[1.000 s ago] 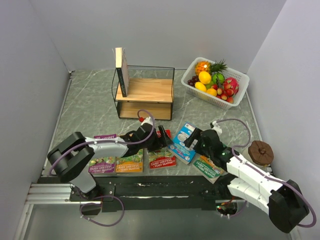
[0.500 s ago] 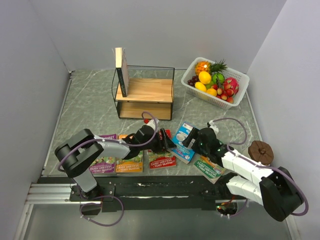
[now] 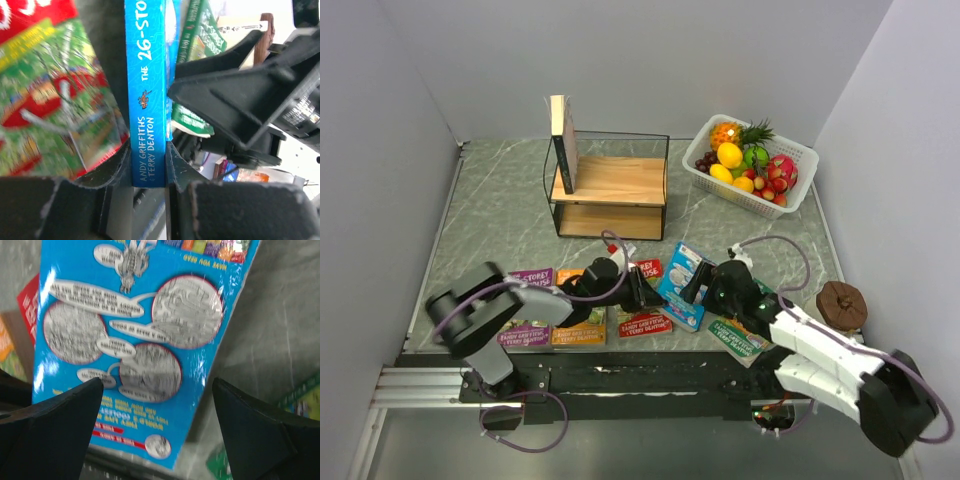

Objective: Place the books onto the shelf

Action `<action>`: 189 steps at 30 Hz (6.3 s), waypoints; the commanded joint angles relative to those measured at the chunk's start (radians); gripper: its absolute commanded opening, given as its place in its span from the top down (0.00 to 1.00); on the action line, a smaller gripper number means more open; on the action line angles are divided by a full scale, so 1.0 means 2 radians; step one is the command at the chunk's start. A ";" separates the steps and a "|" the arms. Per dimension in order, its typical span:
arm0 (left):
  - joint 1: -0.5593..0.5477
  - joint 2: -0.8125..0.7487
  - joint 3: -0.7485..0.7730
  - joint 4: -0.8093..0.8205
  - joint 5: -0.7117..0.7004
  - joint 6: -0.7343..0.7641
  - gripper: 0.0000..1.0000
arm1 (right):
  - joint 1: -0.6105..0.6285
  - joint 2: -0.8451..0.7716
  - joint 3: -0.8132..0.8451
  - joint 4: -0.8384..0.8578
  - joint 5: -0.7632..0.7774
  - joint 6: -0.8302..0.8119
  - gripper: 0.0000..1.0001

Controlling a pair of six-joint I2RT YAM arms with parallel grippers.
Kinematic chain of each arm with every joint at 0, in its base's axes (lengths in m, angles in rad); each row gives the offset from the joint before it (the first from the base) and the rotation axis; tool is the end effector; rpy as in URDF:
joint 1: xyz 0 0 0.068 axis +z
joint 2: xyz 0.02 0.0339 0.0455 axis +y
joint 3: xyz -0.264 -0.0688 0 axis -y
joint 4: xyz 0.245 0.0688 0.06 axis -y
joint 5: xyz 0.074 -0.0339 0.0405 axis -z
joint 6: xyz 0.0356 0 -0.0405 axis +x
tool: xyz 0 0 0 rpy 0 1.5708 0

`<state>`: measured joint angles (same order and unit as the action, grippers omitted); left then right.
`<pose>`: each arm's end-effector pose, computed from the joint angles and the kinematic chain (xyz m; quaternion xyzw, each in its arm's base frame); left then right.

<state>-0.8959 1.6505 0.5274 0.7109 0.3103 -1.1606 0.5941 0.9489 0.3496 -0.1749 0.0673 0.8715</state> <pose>0.1790 -0.2410 0.1386 -0.0253 0.8307 -0.5300 0.1685 0.1510 0.0991 0.1629 0.1403 0.9106 0.2363 0.3089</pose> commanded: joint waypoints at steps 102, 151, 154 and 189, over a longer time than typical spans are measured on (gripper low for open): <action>0.023 -0.407 0.339 -0.513 0.017 0.339 0.10 | -0.032 0.034 0.292 0.334 -0.652 -0.013 1.00; 0.121 -0.313 0.466 -0.490 -0.135 0.374 0.99 | -0.009 0.018 0.440 -0.042 -0.107 -0.150 0.01; 0.121 -0.286 0.494 -0.472 -0.212 0.404 0.99 | -0.009 0.012 0.439 -0.067 0.001 -0.128 0.01; 0.138 -0.077 0.486 -0.293 -0.484 0.525 0.99 | -0.010 0.040 0.373 -0.050 0.055 -0.124 0.01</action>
<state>-0.6388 1.5021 1.5005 0.0017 -0.6418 -0.1127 0.5716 1.0309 1.0954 -0.3149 0.1719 0.6197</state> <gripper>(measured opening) 0.270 0.993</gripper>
